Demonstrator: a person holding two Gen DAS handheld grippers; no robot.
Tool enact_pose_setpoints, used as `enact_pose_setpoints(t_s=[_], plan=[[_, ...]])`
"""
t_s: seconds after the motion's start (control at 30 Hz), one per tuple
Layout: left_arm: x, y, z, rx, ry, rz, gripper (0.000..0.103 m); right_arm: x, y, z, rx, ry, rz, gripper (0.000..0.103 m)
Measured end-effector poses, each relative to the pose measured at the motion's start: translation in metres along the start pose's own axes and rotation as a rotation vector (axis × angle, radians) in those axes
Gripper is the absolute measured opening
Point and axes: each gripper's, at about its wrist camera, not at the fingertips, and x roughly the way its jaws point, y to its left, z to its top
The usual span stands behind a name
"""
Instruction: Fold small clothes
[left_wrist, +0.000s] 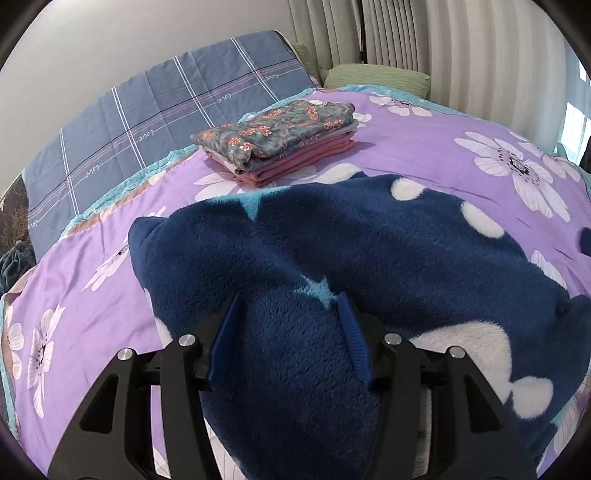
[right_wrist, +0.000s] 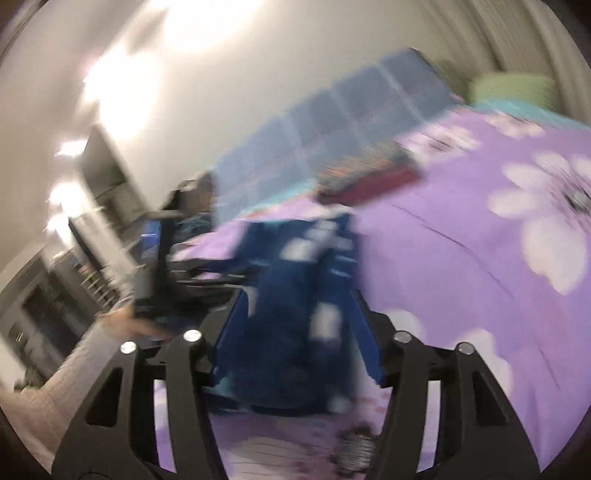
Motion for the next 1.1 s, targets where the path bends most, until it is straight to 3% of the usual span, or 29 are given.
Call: enact_pose_setpoints(t_s=[0.13,0.17,0.2,0.23,0.33,0.47,0.6,0.7,0.8,0.93,1.1], plan=[[-0.001,-0.005,-0.003,0.008,-0.010,0.020,0.053,0.031,0.031,-0.001,-0.115,0.035,0.053,0.054],[-0.001,-0.005,-0.003,0.006,-0.015,0.020,0.053,0.047,0.032,-0.003,-0.134,0.074,0.020,0.051],[-0.002,-0.004,-0.004,0.000,-0.021,0.019,0.054,0.070,0.026,-0.010,-0.145,0.141,-0.072,0.046],[-0.002,-0.004,-0.005,-0.004,-0.028,0.018,0.054,0.087,0.014,-0.017,-0.130,0.196,-0.133,0.042],[-0.006,-0.010,-0.006,0.015,-0.071,0.056,0.058,0.096,-0.011,-0.022,0.004,0.245,-0.068,0.042],[-0.032,-0.011,-0.015,-0.027,-0.159,0.145,0.086,0.092,-0.016,-0.020,0.066,0.270,-0.058,0.042],[-0.084,-0.006,-0.055,-0.113,-0.222,0.120,0.093,0.090,-0.010,-0.027,0.015,0.257,-0.087,0.042],[-0.115,-0.014,-0.092,-0.113,-0.211,0.118,0.095,0.095,-0.009,-0.024,0.026,0.259,-0.089,0.042],[-0.135,-0.028,-0.121,-0.124,-0.182,0.055,0.095,0.096,-0.009,-0.024,0.022,0.261,-0.094,0.042],[-0.127,-0.053,-0.129,-0.081,-0.159,0.009,0.097,0.094,-0.007,-0.024,0.017,0.254,-0.115,0.043],[-0.075,-0.082,-0.124,-0.025,-0.048,0.142,0.097,0.096,-0.003,-0.026,-0.012,0.250,-0.135,0.043]])
